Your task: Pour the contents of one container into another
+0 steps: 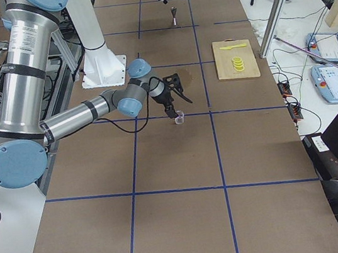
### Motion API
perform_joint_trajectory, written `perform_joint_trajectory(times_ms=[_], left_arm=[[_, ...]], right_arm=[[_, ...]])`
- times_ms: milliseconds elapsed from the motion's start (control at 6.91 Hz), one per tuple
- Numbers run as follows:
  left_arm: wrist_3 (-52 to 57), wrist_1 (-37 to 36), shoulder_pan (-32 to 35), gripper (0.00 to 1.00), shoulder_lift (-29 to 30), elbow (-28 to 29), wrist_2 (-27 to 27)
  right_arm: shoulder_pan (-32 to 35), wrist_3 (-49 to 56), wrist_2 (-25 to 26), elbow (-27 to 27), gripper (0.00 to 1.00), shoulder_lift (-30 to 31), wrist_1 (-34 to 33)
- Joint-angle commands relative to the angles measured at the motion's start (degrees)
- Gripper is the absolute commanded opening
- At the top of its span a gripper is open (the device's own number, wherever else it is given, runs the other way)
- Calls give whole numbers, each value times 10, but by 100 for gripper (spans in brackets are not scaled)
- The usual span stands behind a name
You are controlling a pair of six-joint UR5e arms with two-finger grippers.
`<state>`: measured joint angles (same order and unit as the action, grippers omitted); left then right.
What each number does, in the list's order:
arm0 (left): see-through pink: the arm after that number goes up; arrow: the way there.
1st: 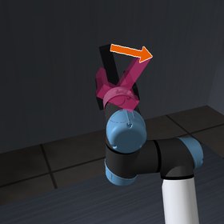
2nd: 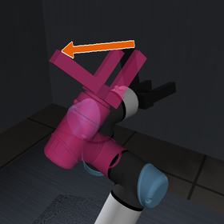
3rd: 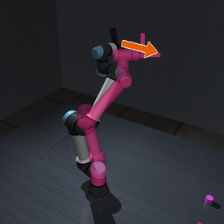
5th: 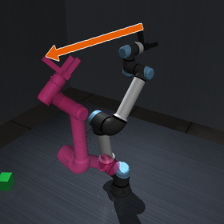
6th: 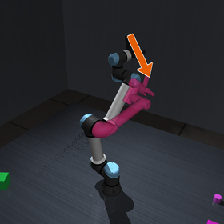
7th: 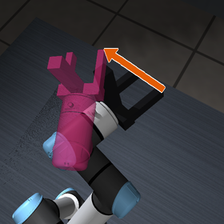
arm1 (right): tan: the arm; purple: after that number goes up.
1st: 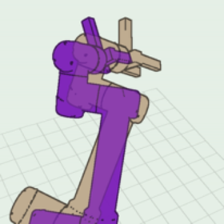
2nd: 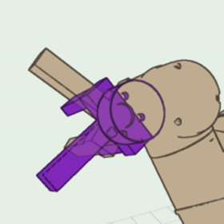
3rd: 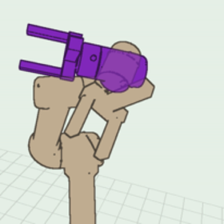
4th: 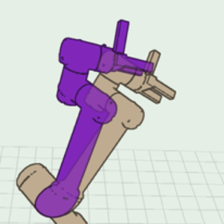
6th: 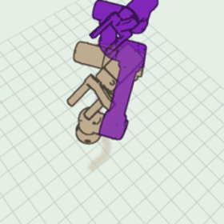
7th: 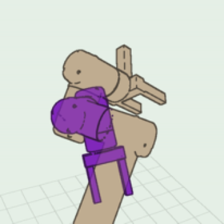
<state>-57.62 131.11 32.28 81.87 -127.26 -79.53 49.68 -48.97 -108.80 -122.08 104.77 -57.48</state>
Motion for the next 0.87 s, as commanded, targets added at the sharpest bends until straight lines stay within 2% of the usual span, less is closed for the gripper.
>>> perform_joint_trajectory(times_ms=[0, 145, 289, 434, 578, 723], left_arm=[[132, -39, 141, 100, 53, 37, -166], [196, -71, 210, 100, 91, 73, -238], [268, -88, 266, 100, 100, 108, -290], [353, -88, 331, 100, 115, 159, -346], [421, -88, 377, 100, 119, 212, -404], [479, -91, 418, 100, 124, 260, -457]], right_arm=[[138, 191, -126, 4, 100, -91, -198], [168, 275, -135, 5, 100, -125, -291], [191, 338, -140, 10, 100, -139, -347], [224, 383, -156, 32, 100, -145, -358], [261, 422, -216, 72, 100, -146, -357], [295, 484, -253, 112, 100, -156, -359]])
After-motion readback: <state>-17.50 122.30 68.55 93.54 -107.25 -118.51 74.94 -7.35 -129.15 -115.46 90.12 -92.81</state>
